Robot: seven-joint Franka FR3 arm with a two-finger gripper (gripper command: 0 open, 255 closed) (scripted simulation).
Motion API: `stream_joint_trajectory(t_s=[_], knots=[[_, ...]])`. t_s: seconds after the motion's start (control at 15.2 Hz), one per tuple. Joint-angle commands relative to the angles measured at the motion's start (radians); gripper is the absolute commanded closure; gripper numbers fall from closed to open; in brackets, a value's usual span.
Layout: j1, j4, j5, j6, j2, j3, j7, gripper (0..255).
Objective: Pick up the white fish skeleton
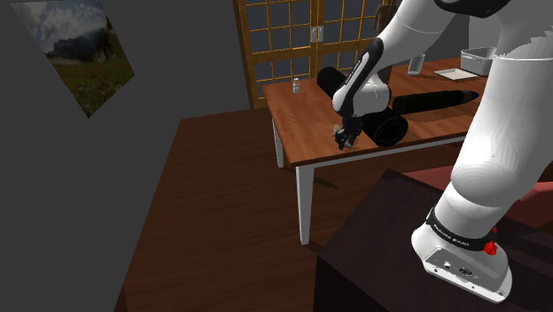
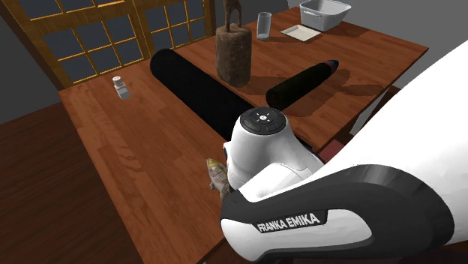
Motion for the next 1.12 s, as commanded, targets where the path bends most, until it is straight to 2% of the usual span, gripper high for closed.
stream_joint_trajectory(t_s=[0.0,0.66,1.06], knots=[[0.004,0.0,-0.014,-0.012,-0.014,-0.007,0.011,255],[0.019,0.005,-0.138,-0.149,-0.157,-0.042,0.104,255],[0.017,0.015,-0.176,-0.209,-0.21,-0.044,0.132,255]])
